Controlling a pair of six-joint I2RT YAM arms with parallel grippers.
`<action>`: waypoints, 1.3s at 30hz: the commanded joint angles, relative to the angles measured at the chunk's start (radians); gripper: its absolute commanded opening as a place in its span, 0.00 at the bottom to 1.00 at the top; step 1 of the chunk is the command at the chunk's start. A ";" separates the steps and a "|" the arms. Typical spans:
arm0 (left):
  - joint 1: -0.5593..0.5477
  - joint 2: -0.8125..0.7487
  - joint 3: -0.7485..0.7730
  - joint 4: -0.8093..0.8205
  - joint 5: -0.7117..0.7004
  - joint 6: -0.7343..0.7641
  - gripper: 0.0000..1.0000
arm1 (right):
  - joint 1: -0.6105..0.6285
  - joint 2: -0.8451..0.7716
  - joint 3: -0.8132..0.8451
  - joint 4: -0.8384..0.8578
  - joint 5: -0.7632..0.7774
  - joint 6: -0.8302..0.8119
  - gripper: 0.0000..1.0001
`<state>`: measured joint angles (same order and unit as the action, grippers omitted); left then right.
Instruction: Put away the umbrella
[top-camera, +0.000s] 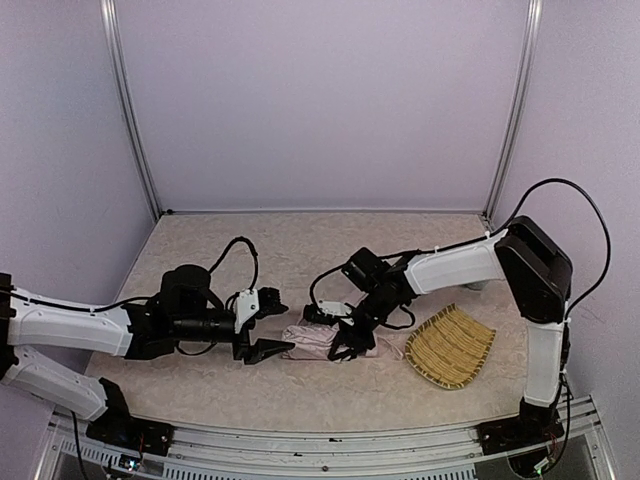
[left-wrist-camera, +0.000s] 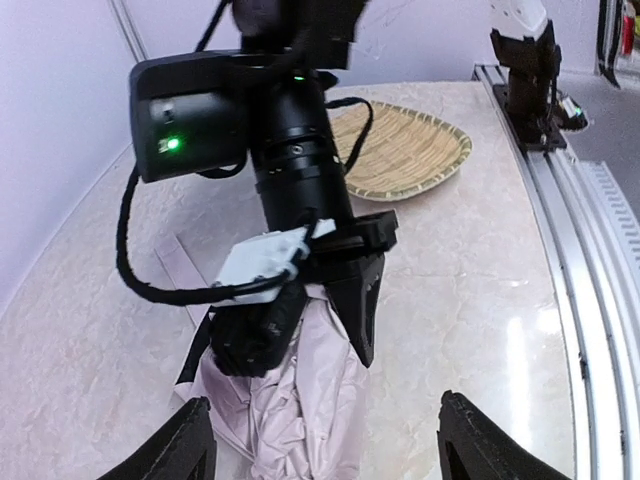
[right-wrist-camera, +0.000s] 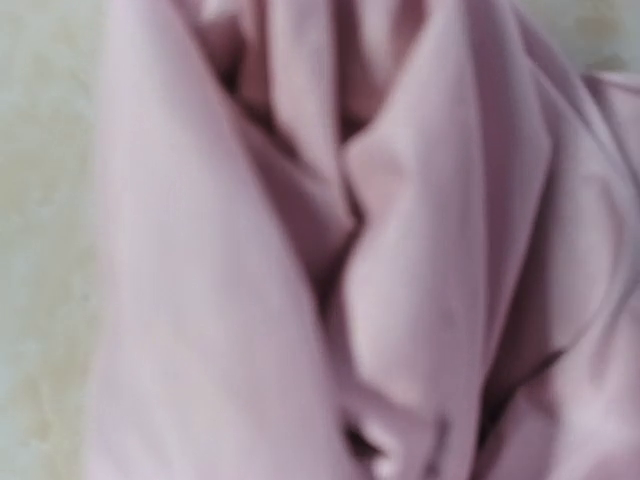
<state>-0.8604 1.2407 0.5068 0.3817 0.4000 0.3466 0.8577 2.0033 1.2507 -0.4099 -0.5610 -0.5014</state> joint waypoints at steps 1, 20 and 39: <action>-0.093 0.029 0.023 -0.095 -0.214 0.164 0.74 | -0.035 0.162 0.046 -0.309 -0.192 0.056 0.20; -0.172 0.507 0.304 -0.315 -0.437 0.397 0.81 | -0.086 0.304 0.178 -0.431 -0.234 0.073 0.23; -0.092 0.737 0.544 -0.811 -0.091 0.181 0.30 | -0.221 -0.131 -0.061 0.104 -0.169 0.277 0.68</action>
<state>-0.9676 1.8801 1.0599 -0.1898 0.1619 0.6010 0.6746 2.0209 1.2682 -0.4984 -0.8635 -0.2794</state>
